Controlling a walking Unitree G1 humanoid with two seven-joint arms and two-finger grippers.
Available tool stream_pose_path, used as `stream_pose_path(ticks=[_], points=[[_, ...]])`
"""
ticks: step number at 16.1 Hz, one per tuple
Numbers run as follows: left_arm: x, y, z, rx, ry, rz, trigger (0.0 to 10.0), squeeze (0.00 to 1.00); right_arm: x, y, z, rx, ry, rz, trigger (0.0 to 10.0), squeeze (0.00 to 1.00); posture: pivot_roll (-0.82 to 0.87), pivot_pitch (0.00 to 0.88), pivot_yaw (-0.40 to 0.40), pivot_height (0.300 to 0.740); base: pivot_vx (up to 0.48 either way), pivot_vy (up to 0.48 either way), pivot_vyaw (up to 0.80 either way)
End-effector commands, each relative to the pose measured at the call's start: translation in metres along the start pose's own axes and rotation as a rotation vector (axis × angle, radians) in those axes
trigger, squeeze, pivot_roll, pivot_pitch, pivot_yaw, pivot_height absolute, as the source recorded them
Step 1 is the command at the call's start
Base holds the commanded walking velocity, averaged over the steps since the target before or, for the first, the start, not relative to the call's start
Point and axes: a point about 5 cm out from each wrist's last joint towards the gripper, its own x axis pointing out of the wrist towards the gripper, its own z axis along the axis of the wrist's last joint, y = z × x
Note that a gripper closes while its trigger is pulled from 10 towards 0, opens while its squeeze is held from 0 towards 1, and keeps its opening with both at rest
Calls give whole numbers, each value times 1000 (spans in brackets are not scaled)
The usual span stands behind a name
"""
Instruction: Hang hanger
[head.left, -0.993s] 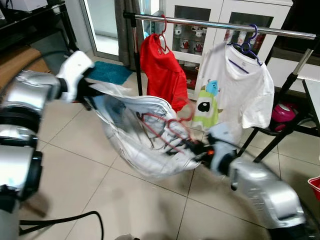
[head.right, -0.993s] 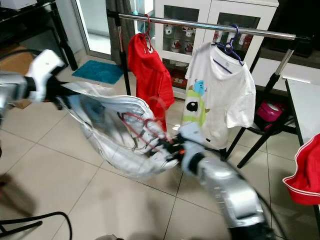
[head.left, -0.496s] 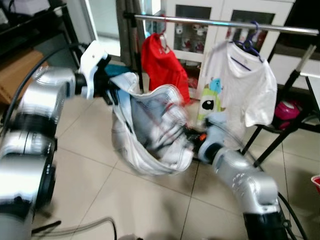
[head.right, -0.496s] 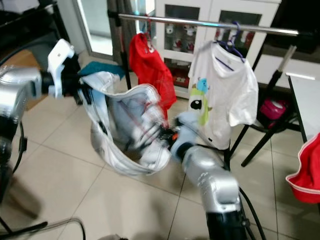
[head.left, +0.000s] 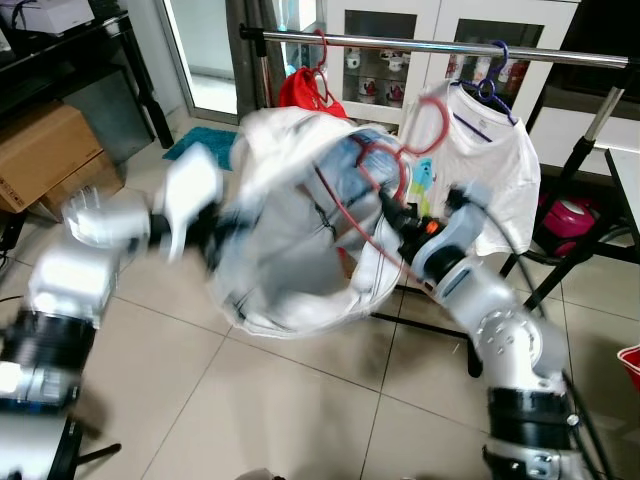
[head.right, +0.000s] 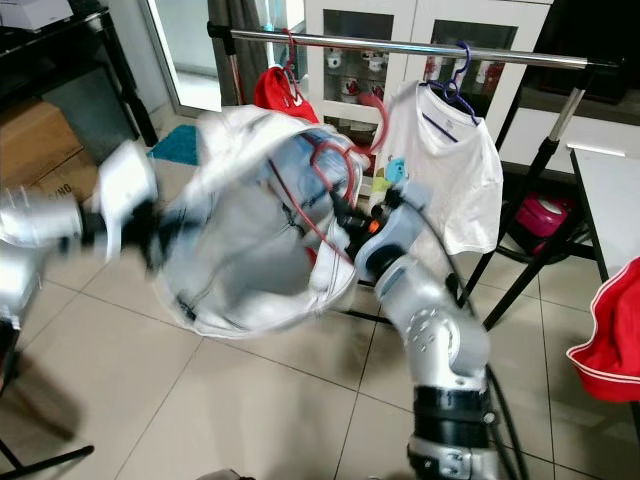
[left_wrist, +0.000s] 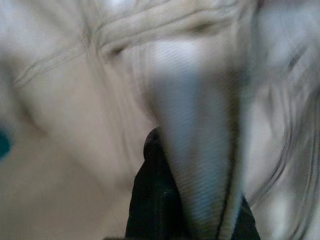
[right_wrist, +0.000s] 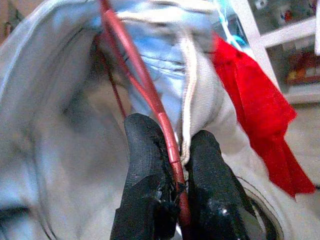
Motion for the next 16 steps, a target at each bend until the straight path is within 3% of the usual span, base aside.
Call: stream_pose_path(ticks=[1, 2, 3, 4, 6, 7, 9, 10, 13, 16], points=[[-4, 6, -25, 22, 131, 89, 0, 0, -5, 14, 29, -19, -143, 98, 0, 0, -92, 0, 59, 740, 0, 0, 0], [-4, 9, -38, -2, 164, 180, 0, 0, -10, 20, 34, -50, -149, 158, 0, 0, -102, 0, 57, 740, 0, 0, 0], [-4, 11, -39, -14, 151, 208, 0, 0, -12, 22, 36, -55, -151, 180, 0, 0, -102, 0, 57, 740, 0, 0, 0], [2, 10, -37, -45, 75, 239, 0, 0, -18, 28, 38, -87, -140, 244, 0, 0, -103, 0, 54, 740, 0, 0, 0], [8, 11, -34, -81, 14, 257, 78, 0, -20, 33, 37, -125, -118, 286, 0, 0, -121, 0, 55, 740, 0, 0, 0], [12, 11, -32, -67, -25, 259, 10000, 0, -22, 35, 36, -150, -103, 299, 0, 0, -121, 0, 55, 740, 0, 0, 0], [20, 5, -22, -128, -135, 194, 10000, 0, -23, 34, 34, -195, -79, 279, 0, 0, -128, 0, 55, 740, 0, 0, 0], [21, -4, -22, -118, -147, 95, 10000, 1000, -22, 29, 32, -234, -60, 242, 0, 0, -131, 0, 56, 740, 0, 0, 0], [11, -20, -18, -107, -186, -113, 10000, 1000, -21, 23, 32, -272, -49, 197, 0, 0, -128, 0, 54, 740, 0, 0, 0], [-4, -22, -11, -99, -230, -202, 10000, 1000, -21, 20, 30, -300, -30, 198, 0, 0, -115, 0, 41, 740, 0, 0, 0]])
